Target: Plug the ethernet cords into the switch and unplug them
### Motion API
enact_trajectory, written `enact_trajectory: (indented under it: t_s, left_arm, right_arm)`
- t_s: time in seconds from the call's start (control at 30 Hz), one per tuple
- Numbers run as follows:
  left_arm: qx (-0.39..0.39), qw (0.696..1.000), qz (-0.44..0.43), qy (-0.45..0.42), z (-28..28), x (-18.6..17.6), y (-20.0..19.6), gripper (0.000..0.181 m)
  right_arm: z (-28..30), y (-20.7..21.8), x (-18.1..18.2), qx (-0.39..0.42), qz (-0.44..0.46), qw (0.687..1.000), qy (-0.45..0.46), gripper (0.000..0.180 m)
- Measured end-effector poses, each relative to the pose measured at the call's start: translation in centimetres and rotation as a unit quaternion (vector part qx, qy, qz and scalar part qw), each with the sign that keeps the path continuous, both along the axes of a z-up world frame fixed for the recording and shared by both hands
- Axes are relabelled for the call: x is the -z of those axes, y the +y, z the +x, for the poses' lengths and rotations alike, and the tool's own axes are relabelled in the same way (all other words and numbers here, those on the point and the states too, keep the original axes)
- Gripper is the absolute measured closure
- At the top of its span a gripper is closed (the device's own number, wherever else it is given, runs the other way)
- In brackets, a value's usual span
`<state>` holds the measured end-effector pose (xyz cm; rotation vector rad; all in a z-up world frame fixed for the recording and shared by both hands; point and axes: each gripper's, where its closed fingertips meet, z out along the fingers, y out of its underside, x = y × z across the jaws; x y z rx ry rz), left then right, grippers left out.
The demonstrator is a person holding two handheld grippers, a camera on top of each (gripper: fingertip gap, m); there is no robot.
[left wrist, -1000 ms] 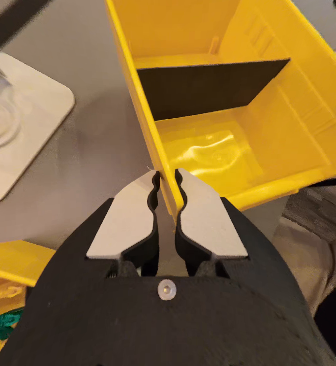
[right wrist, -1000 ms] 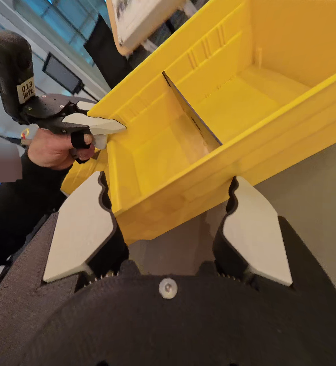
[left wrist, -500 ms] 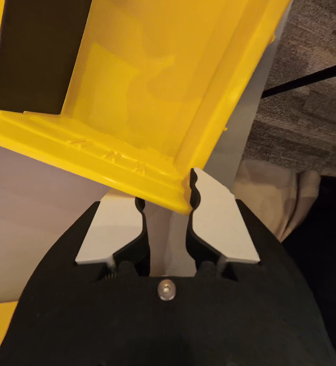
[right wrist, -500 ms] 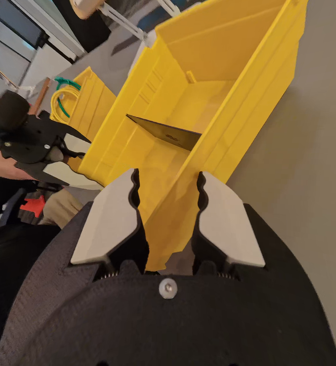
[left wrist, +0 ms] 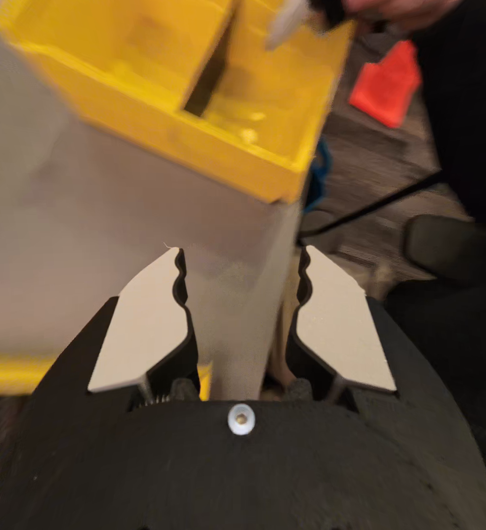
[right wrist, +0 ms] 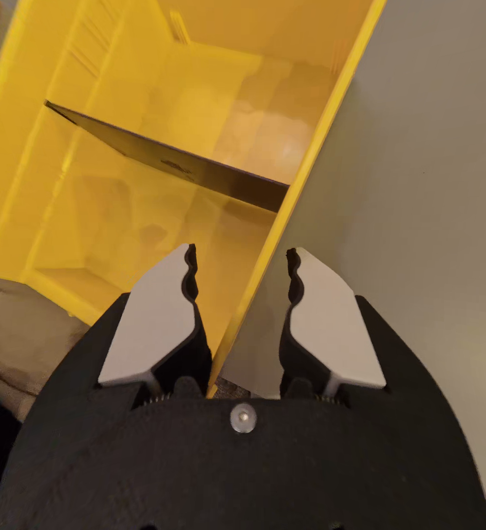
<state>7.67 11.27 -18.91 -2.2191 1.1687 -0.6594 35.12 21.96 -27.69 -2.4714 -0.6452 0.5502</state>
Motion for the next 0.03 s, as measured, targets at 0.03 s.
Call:
enact_trajectory:
  t_s: [0.03]
  left_arm:
    - [-0.047,0.998,0.023,0.020,-3.78,-0.50,0.85,0.107]
  right_arm:
    - [-0.04,-0.06,0.33,-0.004,-0.001,1.000,-0.015,0.120]
